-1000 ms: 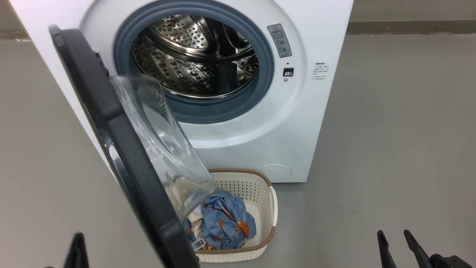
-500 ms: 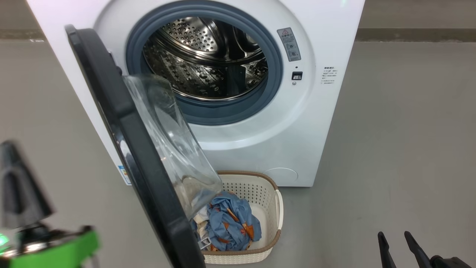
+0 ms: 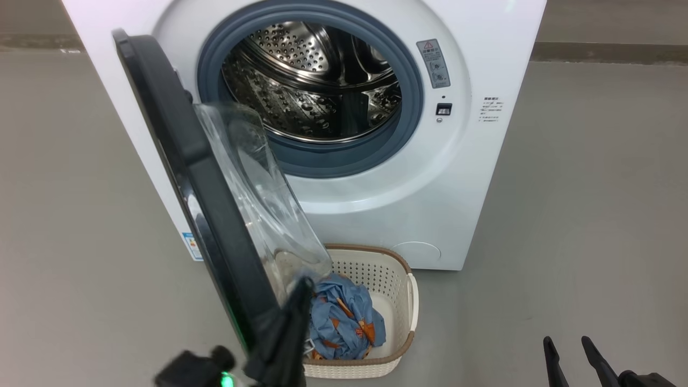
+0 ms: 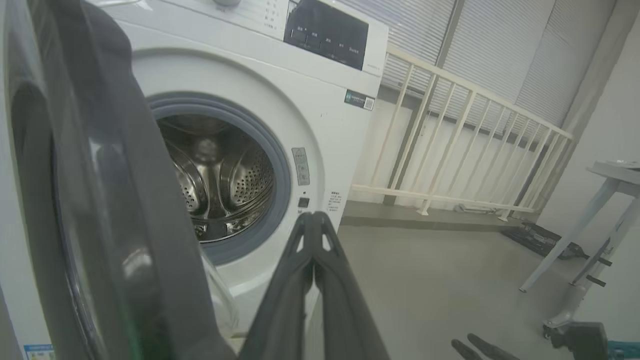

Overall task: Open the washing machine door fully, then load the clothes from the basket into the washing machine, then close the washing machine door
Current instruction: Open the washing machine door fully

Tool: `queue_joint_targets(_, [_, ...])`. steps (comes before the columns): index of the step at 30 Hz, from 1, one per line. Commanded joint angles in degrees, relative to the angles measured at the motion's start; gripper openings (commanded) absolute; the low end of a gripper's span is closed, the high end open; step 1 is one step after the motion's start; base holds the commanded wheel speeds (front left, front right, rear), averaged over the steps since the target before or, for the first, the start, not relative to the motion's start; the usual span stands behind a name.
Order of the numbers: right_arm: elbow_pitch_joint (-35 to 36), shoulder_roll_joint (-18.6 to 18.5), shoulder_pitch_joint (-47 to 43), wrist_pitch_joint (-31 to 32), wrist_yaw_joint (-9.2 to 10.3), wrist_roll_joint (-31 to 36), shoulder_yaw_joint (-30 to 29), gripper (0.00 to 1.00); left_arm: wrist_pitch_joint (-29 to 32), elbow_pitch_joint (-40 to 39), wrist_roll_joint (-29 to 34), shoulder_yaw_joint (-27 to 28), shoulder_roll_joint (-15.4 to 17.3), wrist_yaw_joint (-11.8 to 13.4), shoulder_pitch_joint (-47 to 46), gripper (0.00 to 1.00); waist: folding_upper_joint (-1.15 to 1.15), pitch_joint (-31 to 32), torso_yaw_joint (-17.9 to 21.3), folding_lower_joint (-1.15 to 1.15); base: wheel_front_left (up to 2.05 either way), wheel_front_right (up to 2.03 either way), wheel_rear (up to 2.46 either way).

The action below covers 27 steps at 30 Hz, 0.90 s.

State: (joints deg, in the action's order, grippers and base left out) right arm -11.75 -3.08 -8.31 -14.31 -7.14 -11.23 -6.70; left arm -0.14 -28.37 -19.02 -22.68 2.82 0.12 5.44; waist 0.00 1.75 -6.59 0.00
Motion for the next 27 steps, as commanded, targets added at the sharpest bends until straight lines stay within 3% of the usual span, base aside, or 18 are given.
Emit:
queue_joint_targets(1, [1.14,-0.41,1.08,-0.69,-0.35,-0.55,1.29,1.0,1.44,0.1,-1.58,0.55,0.07,-0.55,-0.43,0.0,0.0,-0.18,-0.31,0.0,0.0,0.0,0.0])
queue_joint_targets(10, [0.89,-0.23,1.17,-0.69,-0.35,-0.31,1.14,1.0,5.23,5.71,-5.92,-2.33,0.07,1.2,1.66,0.0,0.0,-0.82,-1.37,0.0,0.0,0.0,0.0])
queue_joint_targets(16, [0.6,-0.13,1.25,-0.69,-0.35,-0.29,1.33,1.0,3.75,9.92,-6.14,-2.28,0.07,3.76,0.84,0.0,0.0,-1.51,-2.21,0.0,0.0,0.0,0.0])
queue_joint_targets(23, [0.44,-0.06,1.35,-0.69,-0.35,-0.15,0.94,1.0,0.65,11.91,-5.87,-1.18,0.06,8.48,-0.52,0.0,0.0,-2.32,-3.75,0.0,0.0,0.0,0.0])
queue_joint_targets(27, [0.4,-0.25,1.52,-0.69,-0.35,0.19,0.9,1.0,0.16,12.05,-5.31,-1.29,0.06,9.6,-1.23,0.0,0.0,-2.98,-5.23,0.0,0.0,0.0,0.0])
